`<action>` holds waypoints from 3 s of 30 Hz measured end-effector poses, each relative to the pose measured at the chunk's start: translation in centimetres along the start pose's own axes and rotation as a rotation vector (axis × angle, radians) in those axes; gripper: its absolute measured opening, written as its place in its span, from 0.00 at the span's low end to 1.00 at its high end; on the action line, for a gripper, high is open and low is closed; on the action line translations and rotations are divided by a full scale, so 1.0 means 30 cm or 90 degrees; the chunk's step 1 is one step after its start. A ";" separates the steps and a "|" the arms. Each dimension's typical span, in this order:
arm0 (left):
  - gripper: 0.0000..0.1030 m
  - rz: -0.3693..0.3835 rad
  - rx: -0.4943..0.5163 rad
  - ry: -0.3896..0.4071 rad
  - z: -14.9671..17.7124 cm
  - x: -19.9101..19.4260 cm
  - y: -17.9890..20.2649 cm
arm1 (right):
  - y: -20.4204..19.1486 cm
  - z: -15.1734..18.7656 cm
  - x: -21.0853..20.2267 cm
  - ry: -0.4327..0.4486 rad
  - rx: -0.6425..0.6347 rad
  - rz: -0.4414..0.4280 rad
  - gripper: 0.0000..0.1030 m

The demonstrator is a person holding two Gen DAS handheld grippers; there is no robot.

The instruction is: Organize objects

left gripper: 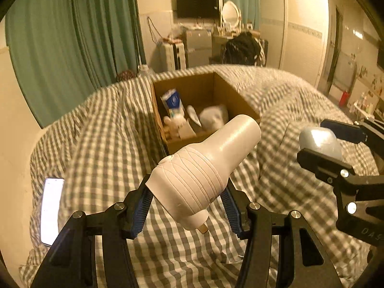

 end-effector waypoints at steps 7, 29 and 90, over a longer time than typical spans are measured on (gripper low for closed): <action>0.55 -0.005 -0.006 0.048 -0.092 -0.089 -0.024 | -0.013 -0.073 -0.109 0.046 -0.016 0.007 0.56; 0.55 -0.034 -0.017 0.107 -0.477 0.125 -0.109 | 0.075 -0.480 0.016 0.142 -0.001 -0.003 0.56; 0.87 -0.024 -0.040 0.120 -0.607 0.168 -0.083 | 0.366 -0.682 0.201 0.163 0.184 0.049 0.86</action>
Point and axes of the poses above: each gripper's, at about its wrist camera, not at the fingertips, and x roughly the way its jaws point, y to its right, z to its underside, the point moved 1 cm from there along x, roughly the way its jaws point, and after that the axes turned 4 degrees about z, right-handed, at the moved point
